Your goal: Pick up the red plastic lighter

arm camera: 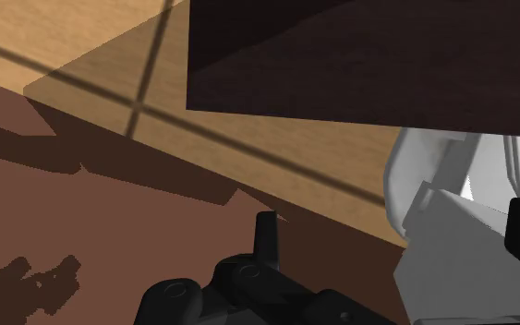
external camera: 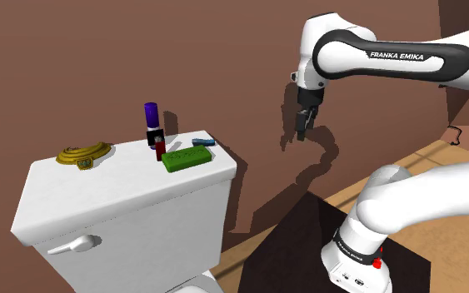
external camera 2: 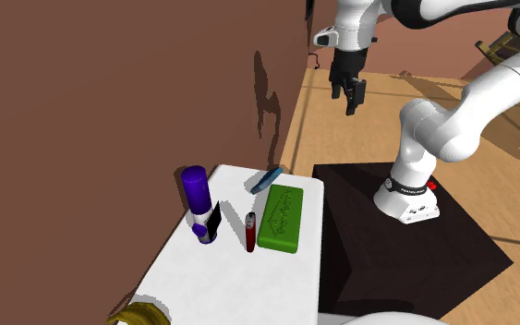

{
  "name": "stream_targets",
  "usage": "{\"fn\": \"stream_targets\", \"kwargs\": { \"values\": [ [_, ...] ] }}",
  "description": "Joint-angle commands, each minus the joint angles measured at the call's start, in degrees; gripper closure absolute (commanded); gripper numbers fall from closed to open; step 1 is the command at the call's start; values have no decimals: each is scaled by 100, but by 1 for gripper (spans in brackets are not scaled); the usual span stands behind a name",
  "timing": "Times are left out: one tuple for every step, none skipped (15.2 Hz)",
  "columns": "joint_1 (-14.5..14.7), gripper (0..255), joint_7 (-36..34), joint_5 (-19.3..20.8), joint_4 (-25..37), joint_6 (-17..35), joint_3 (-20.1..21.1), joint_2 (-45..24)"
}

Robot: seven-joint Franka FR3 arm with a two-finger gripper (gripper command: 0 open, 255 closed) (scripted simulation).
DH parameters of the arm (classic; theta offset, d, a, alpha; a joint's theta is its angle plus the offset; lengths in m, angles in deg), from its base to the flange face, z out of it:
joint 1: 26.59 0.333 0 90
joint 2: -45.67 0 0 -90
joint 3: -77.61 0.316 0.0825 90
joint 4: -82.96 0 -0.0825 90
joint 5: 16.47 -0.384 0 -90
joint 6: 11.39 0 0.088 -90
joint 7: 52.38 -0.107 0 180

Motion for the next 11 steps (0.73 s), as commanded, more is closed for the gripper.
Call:
{"fn": "stream_targets", "kwargs": {
  "values": [
    [0, 0, 0, 0, 0, 0, 0, 0],
    [44, 0, -130, -104, 56, 65, 100, -113],
    [86, 0, -259, -203, 118, 130, 199, -230],
    [126, 0, -385, -298, 186, 195, 297, -353],
    [164, 0, -511, -388, 261, 261, 393, -480],
    [200, 0, -635, -473, 342, 326, 488, -611],
    [232, 0, -757, -552, 429, 390, 583, -746],
    [263, 0, -878, -626, 522, 454, 676, -885],
    [292, 0, -999, -695, 622, 516, 767, -1028],
    [319, 0, -1118, -757, 728, 576, 857, -1174],
    [343, 0, -1237, -813, 840, 635, 946, -1323]
  ]
}}
